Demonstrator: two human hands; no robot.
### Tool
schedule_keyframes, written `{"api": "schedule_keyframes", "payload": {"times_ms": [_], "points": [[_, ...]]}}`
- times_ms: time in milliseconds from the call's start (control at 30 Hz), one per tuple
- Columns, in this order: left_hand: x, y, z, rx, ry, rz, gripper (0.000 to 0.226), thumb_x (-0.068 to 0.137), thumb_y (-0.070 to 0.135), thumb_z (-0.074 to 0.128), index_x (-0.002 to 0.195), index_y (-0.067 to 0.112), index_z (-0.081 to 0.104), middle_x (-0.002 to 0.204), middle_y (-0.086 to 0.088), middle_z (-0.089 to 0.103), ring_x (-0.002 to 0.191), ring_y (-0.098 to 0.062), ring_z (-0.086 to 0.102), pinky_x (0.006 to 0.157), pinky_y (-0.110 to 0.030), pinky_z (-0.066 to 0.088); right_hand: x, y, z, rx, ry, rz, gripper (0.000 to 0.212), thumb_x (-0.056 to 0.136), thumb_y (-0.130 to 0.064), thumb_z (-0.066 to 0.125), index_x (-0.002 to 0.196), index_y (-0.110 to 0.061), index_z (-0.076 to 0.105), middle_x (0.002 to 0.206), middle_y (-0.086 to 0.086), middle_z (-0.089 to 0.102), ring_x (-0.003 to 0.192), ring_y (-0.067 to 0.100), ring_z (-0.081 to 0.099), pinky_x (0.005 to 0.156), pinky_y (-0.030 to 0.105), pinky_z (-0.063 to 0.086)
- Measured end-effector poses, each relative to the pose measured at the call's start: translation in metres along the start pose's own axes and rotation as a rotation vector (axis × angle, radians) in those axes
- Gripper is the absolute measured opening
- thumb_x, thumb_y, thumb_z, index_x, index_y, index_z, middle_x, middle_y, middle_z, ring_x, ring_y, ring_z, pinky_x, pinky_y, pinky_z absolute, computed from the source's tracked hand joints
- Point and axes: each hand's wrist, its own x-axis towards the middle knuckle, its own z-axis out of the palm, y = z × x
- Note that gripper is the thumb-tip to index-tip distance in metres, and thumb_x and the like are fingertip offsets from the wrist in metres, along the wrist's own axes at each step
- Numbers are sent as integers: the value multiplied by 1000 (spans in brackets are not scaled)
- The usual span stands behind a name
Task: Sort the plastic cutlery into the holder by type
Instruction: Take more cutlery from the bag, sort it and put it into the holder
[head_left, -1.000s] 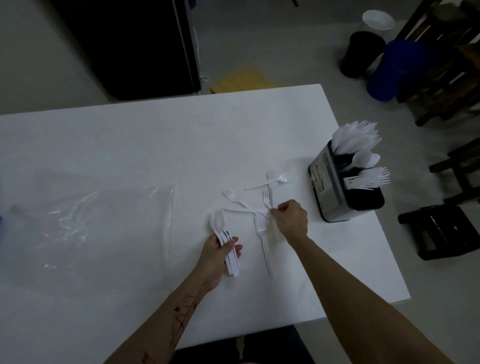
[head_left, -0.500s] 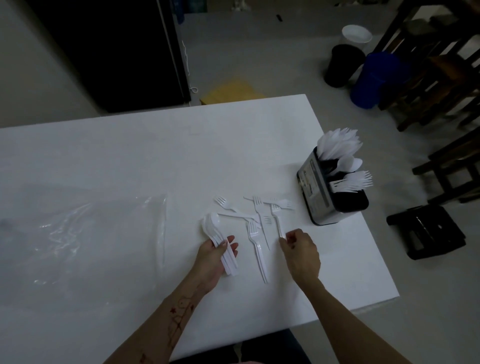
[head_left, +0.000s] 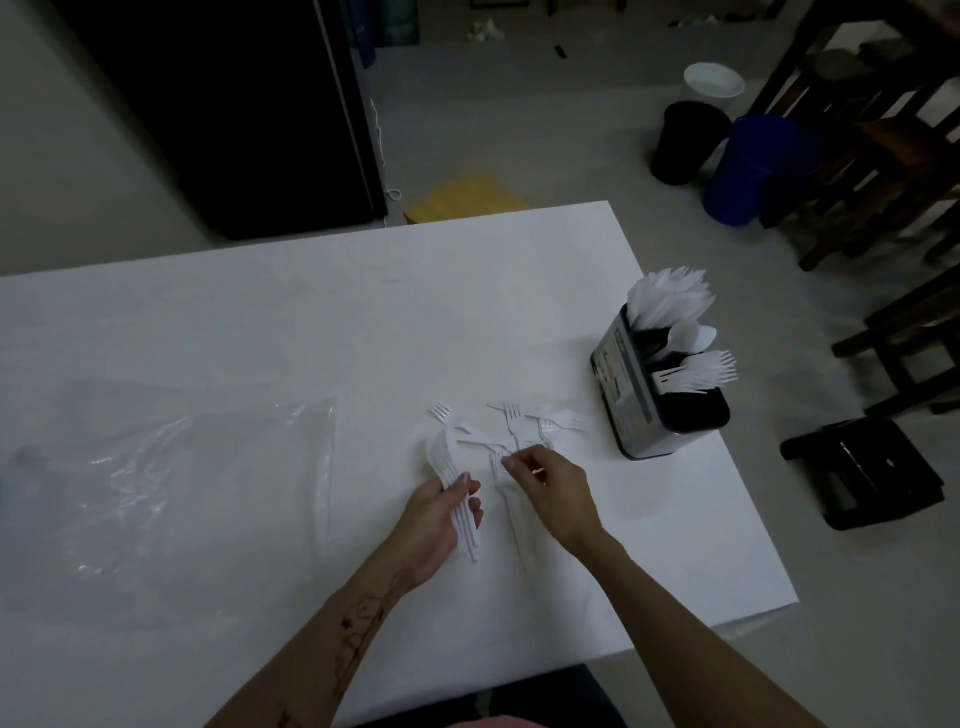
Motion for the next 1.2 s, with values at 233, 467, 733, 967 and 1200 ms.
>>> {"api": "schedule_keyframes", "payload": {"times_ms": [233,467,733,967,1200], "points": [[-7,35,51,366,-335,77,23,99,10,45,121,9,53,90,-6,57,84,-17,57,91,-34,50,24,-54,-67,338,-35,27,34,91,-37,66,121,-21,64,102,-4,70,91,12,67,56,17,48],[0,74,154,828,-475,471,18,101,12,40,114,15,52,98,3,61,93,-8,61,85,-17,47,32,-85,-164,383,63,-189,32,89,-7,69,120,-6,62,97,4,72,78,11,68,64,23,55],[42,80,252,851,-472,665,34,101,16,39,135,19,45,123,0,63,115,-12,59,104,-29,43,54,-83,-238,197,420,-323,32,82,-12,72,106,-33,70,88,-9,74,79,11,69,70,26,56],[66,53,260,898,-133,662,19,97,23,50,107,8,56,104,-6,66,96,-20,61,77,-27,49,66,-51,-238,132,401,-334,28,86,-12,68,109,-28,74,97,-12,74,89,2,67,82,25,55],[70,35,253,991,7,708,15,90,28,61,98,15,61,76,7,63,69,-6,57,52,-3,38,74,-23,-226,25,338,-302,26,87,-12,70,110,-23,75,98,-5,76,86,5,69,74,7,48]]}}
